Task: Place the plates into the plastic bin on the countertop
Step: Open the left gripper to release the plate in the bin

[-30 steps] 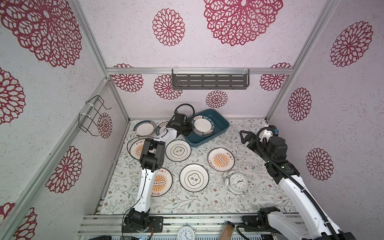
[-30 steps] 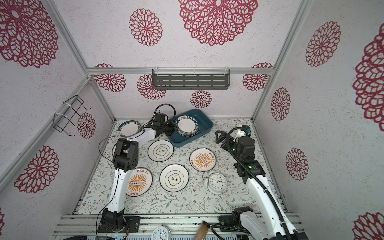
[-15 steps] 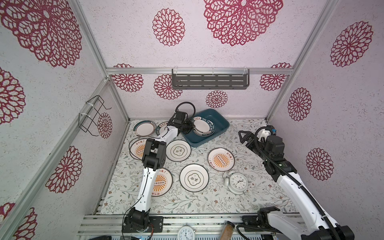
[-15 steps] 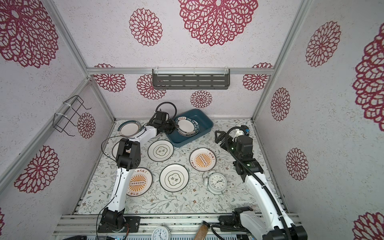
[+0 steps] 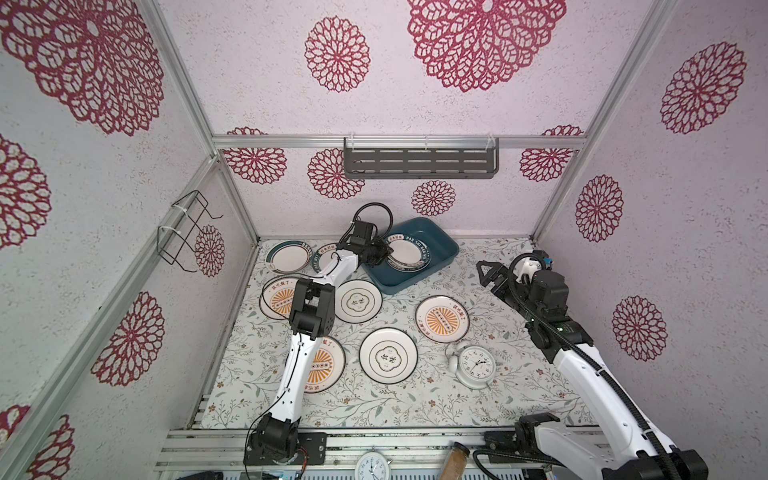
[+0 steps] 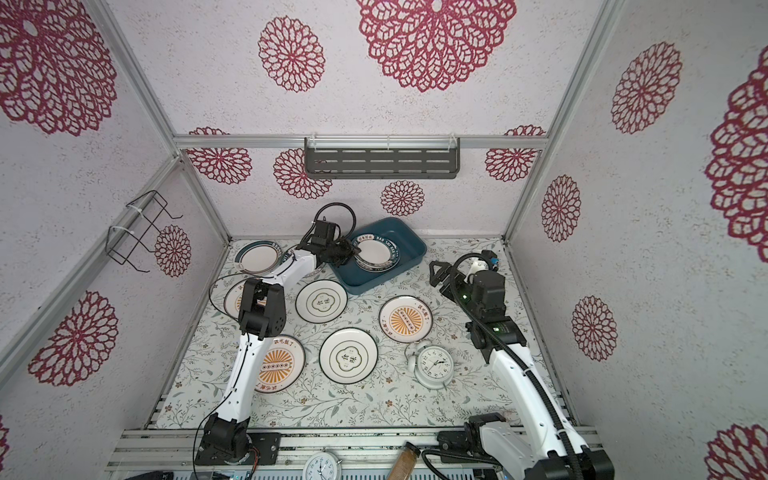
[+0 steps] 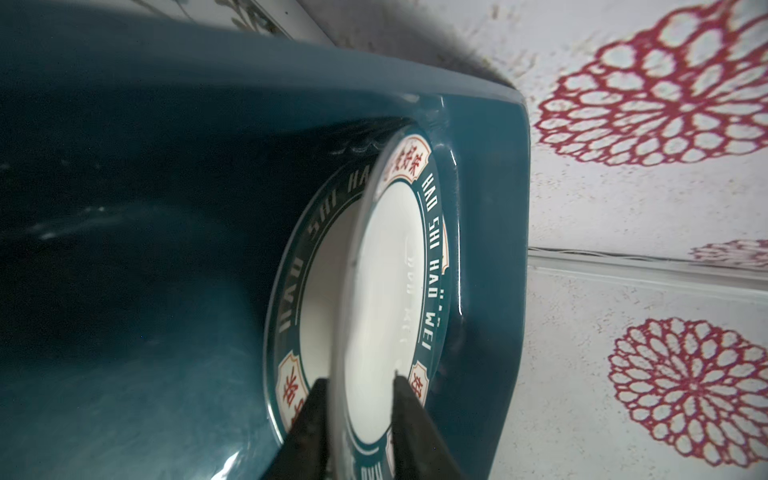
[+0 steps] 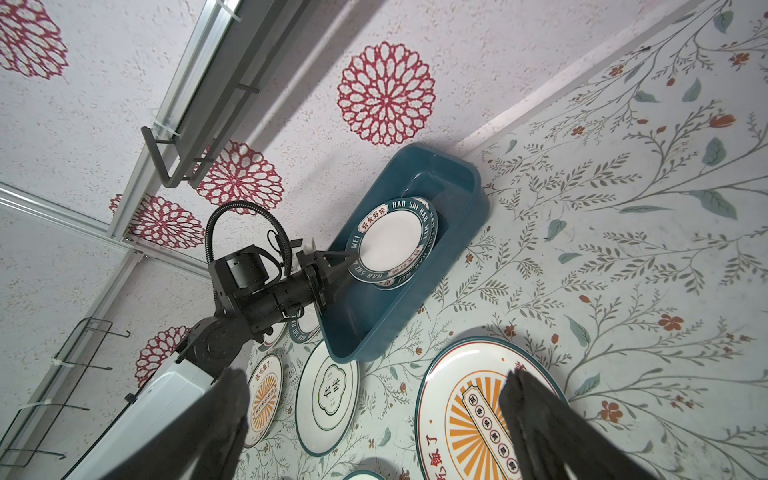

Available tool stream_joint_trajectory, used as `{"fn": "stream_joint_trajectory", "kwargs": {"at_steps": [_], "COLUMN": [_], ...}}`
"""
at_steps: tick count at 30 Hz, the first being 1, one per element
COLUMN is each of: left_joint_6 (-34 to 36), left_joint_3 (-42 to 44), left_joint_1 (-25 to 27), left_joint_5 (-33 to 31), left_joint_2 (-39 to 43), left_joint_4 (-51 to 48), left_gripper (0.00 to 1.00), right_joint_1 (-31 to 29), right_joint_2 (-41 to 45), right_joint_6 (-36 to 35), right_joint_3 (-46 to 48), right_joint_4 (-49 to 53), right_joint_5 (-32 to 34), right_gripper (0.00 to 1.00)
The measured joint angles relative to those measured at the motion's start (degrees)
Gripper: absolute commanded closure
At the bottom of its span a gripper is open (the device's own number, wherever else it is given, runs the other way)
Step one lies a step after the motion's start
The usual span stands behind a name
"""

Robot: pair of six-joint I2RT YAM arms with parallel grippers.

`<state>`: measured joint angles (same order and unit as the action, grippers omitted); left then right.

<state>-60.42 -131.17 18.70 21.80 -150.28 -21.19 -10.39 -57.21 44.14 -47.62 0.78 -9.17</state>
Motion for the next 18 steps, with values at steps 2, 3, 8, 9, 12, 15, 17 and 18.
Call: {"fn": "stream_joint_trajectory", "kwargs": {"at_steps": [2,3,8,9,12,15,17,18], "left_joint_6": [0.42,0.59,1.90,2.34,3.52,4.68,5.40,5.79], "left_joint_3": [-0.04,-0.04,-0.31,-0.50,-1.09,-1.38,-1.62,-1.77], "left_joint_1": [0.09,0.13,0.28,0.28,0.35,0.50,0.68,0.79], "left_joint_5": [-0.02,-0.04,-0.94,-1.46,-2.69,-3.56,-4.11,-4.31], "left_joint_2": [0.00,0.00,0.00,0.00,0.00,0.00,0.00,0.00], "left_joint_4": [-0.57,-0.79,-2.82,-3.67,-5.09,-5.86,-6.27,-6.58], "left_gripper": [0.51,0.46,0.29,0.28,0.26,0.25,0.25,0.25], "right_joint_1": [0.00,0.00,0.00,0.00,0.00,0.00,0.00,0.02], "right_joint_2": [-0.04,-0.07,-0.61,-0.79,-1.05,-1.11,-1.14,-1.18], "right_joint_6": [0.02,0.02,0.00,0.02,0.00,0.02,0.00,0.02], "right_joint_3": [0.00,0.00,0.00,0.00,0.00,0.00,0.00,0.00], "right_joint_4": [0.00,-0.02,-0.04,-0.04,-0.04,-0.04,-0.04,-0.07], "right_joint_5": [0.02,0.00,0.00,0.00,0.00,0.02,0.04,0.04], "right_gripper": [0.01,0.01,0.01,0.01,0.01,0.01,0.01,0.01]}}
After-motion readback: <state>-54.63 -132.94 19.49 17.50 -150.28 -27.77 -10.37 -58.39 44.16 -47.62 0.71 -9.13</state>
